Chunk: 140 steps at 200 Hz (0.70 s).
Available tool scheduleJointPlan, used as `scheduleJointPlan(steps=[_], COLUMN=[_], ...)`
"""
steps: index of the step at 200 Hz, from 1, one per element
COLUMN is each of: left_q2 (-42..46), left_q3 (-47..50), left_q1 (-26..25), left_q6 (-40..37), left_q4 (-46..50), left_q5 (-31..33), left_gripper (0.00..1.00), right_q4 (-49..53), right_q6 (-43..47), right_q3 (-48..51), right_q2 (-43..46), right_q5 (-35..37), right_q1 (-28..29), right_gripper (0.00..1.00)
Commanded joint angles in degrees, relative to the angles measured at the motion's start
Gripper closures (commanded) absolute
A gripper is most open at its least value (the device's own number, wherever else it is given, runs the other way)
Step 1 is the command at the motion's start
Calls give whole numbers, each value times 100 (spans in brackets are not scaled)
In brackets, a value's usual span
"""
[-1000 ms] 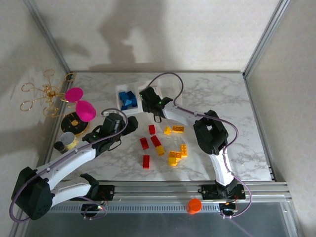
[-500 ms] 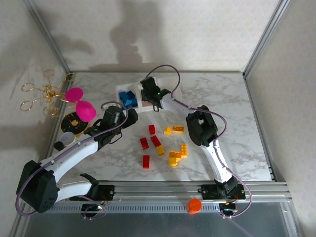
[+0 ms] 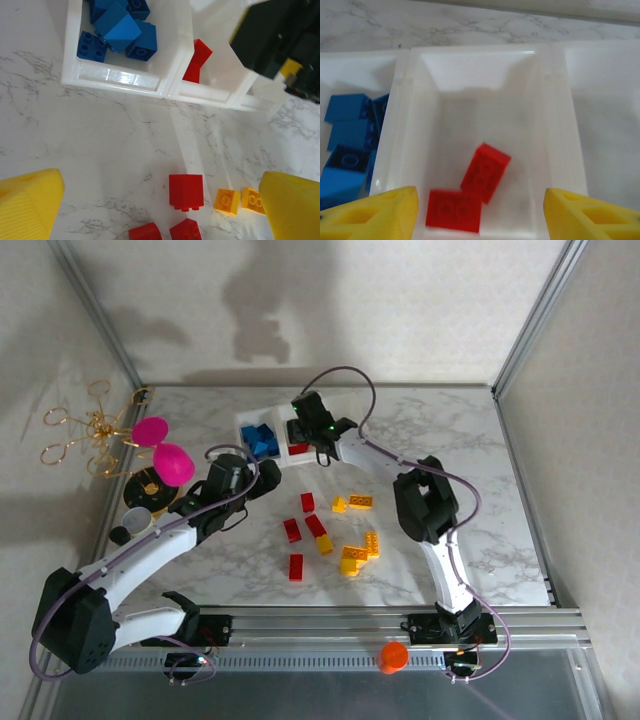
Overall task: Sort the legos into containers by color
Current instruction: Place the lego in the container, then pick up the lego from the center of the table.
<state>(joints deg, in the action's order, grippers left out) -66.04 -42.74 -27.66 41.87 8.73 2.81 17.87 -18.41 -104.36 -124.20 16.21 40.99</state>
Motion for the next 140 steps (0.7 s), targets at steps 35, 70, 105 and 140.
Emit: scheduleJointPlan(steps=[35,70,105,140], left_q2=[568,926,1206,1337], left_q3=[344,663,965,1117], left_q1=[-192,-296,-320,-343], left_q6=[-54,67,205,224], left_q4=[260,408,443,490], left_q5=[-202,-296,-322,-421], left_gripper=[0,0,0,0], right_q4=[-50,1,-9,-127], right_q6=[-579,-967,-1342,-1515], right_q3=[1617,2375,2827,3015], right_q2=[1196,1500,1469,1394], right_q5=[-717,-806,-677,-612], right_q1=[170,448,774,1018], right_gripper=[32,28,28,32])
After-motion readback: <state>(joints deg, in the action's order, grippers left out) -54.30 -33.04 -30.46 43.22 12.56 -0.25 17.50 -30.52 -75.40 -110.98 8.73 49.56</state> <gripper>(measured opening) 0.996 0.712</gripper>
